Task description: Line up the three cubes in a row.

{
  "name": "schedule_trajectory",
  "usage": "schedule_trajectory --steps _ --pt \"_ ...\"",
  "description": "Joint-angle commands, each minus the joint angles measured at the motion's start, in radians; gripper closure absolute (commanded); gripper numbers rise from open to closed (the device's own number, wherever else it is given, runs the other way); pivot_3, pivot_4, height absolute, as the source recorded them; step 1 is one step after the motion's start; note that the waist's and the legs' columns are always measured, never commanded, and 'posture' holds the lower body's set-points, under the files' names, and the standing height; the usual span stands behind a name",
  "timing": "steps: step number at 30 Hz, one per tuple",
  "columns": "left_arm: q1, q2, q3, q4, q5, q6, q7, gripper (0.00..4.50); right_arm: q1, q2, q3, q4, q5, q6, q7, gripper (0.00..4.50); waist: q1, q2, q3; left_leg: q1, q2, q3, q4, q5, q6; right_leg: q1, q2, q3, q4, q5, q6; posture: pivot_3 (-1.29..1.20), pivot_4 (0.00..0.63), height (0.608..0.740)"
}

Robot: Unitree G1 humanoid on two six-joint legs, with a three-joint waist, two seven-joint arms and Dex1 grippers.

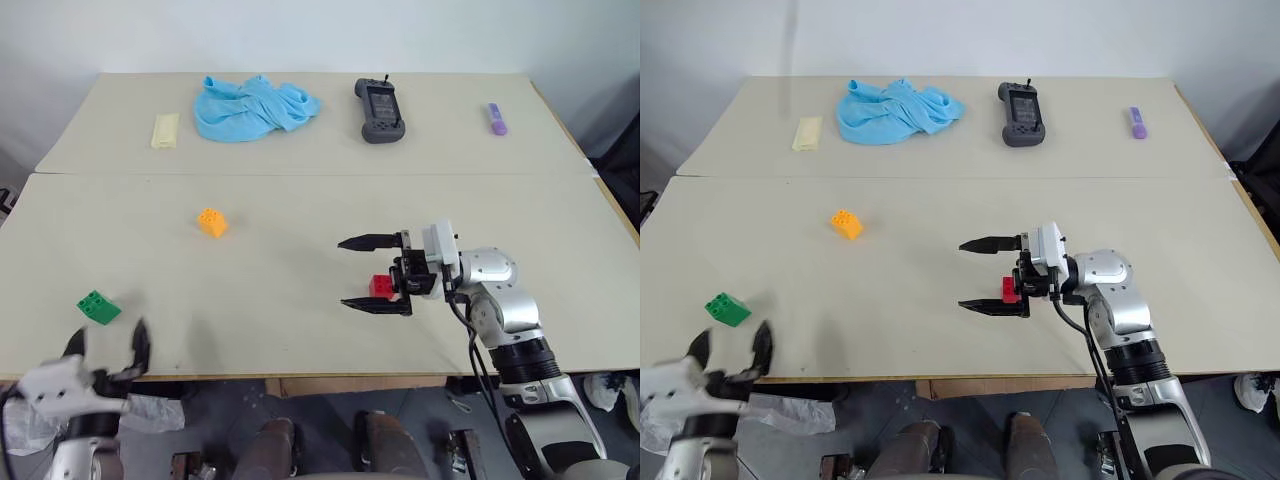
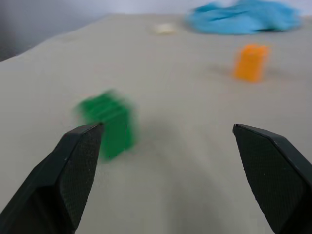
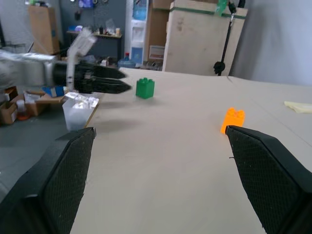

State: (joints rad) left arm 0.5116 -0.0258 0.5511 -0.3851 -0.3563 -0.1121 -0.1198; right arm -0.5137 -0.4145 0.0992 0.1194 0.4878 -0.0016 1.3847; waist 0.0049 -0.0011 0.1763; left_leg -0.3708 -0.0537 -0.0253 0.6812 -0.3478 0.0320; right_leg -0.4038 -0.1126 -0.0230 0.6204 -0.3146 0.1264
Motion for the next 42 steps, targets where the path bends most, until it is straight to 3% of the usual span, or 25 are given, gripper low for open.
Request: schedule_trajectory --steps 1,10,21,24,32,42 --pt "0.015 -0.042 0.061 -0.019 -0.022 -0.031 0.090 0.00 -0.001 0.004 -0.011 -0.033 0.004 -0.017 -0.009 0.02 0.004 0.000 0.000 0.000 0.000 0.000 0.000 0.000 0.000 0.000 0.000 0.000 0.000 0.000 0.000 0.00 0.150 0.740" --pt "-0.145 0.047 0.029 0.017 0.032 0.056 0.168 0.00 -0.015 0.008 0.001 -0.025 -0.014 -0.008 -0.016 0.02 0.013 0.000 0.000 0.000 0.000 0.000 0.000 0.000 0.000 0.000 0.000 0.000 0.000 0.000 0.000 0.00 0.150 0.740" --pt "-0.352 0.056 -0.013 0.028 0.089 0.262 0.360 0.00 -0.006 -0.012 0.007 -0.058 -0.010 0.038 -0.020 0.02 0.013 -0.001 0.000 0.000 0.000 0.000 0.001 -0.001 0.000 -0.001 0.001 -0.001 0.001 0.000 0.000 0.00 0.150 0.740" --pt "-0.369 0.062 -0.024 0.049 0.106 0.274 0.364 0.60 -0.001 -0.016 0.006 -0.063 -0.013 0.045 -0.023 0.00 0.013 -0.001 0.000 0.000 0.000 0.000 0.000 -0.001 0.000 -0.001 0.001 -0.001 0.001 0.000 0.000 0.00 0.150 0.740" --pt "-0.372 0.057 -0.025 0.055 0.097 0.264 0.347 3.02 0.011 -0.019 0.007 -0.077 -0.017 0.057 -0.029 0.00 0.016 -0.001 0.000 0.000 0.000 0.000 0.001 -0.001 0.000 -0.001 0.001 -0.001 0.001 0.000 0.000 0.00 0.150 0.740" --pt "-0.321 0.111 -0.072 0.042 0.092 0.170 0.185 3.08 0.021 -0.022 0.007 -0.080 -0.032 0.051 -0.039 0.00 0.016 -0.001 0.000 0.000 0.000 0.000 0.001 -0.001 0.000 -0.001 0.001 -0.001 0.001 0.000 0.000 0.00 0.150 0.740"
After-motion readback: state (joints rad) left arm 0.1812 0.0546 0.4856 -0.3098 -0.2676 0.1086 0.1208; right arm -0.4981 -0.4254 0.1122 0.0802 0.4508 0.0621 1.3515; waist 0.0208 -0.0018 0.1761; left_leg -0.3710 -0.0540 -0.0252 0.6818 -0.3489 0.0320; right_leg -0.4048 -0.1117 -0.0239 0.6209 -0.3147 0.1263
